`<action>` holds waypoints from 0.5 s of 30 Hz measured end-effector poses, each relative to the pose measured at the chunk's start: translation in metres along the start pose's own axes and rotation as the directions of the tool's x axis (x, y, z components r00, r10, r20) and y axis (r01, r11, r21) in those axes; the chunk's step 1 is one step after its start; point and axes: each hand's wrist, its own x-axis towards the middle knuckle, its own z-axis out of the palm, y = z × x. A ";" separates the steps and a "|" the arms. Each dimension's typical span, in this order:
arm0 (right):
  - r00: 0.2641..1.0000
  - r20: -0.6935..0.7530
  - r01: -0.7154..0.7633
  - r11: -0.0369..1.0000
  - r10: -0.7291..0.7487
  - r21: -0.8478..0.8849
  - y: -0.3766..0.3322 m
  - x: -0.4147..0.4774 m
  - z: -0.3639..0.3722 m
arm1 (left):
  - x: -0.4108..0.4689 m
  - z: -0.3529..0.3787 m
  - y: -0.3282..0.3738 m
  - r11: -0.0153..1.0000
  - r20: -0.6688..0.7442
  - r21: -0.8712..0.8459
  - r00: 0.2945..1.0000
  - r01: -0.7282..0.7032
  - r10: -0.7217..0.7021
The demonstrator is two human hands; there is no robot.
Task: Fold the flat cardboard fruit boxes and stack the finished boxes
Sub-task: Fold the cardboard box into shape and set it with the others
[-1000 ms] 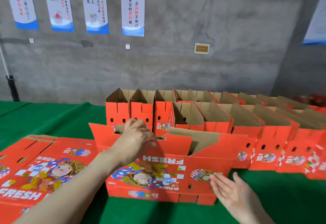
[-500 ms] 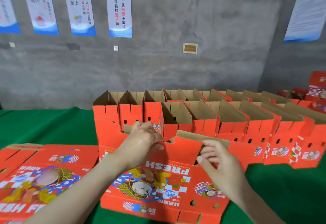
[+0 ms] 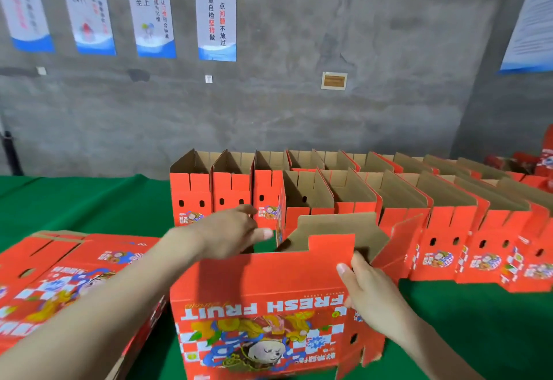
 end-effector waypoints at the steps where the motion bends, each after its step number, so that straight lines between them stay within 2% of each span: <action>1: 1.000 -0.010 0.002 1.000 -0.002 0.010 0.003 -0.002 0.000 | -0.002 -0.006 -0.004 0.999 0.045 -0.020 0.999 0.024 -0.024; 3: 0.999 -0.032 0.014 0.999 -0.012 0.047 0.008 -0.005 0.001 | -0.005 -0.016 -0.013 0.997 0.153 -0.045 0.987 0.057 -0.050; 5: 0.998 -0.055 0.017 0.996 -0.013 0.089 0.012 -0.008 0.002 | -0.008 -0.019 -0.019 0.982 0.238 -0.144 0.968 0.119 -0.082; 7: 0.995 -0.102 0.014 0.992 -0.001 0.129 0.016 -0.010 0.002 | -0.012 -0.015 -0.023 0.953 0.232 -0.247 0.966 0.175 -0.117; 11: 0.955 -0.297 0.027 0.992 0.010 0.120 0.029 -0.013 -0.005 | -0.010 -0.001 -0.037 0.957 -0.087 -0.198 0.969 0.211 -0.231; 13: 0.919 -0.392 0.026 0.988 0.036 0.152 0.034 -0.018 -0.009 | -0.012 0.007 -0.044 0.920 -0.198 -0.288 0.924 0.264 -0.327; 15: 0.900 -0.423 0.002 0.971 0.103 0.240 0.039 -0.020 -0.012 | -0.013 0.014 -0.047 0.872 -0.260 -0.378 0.869 0.310 -0.421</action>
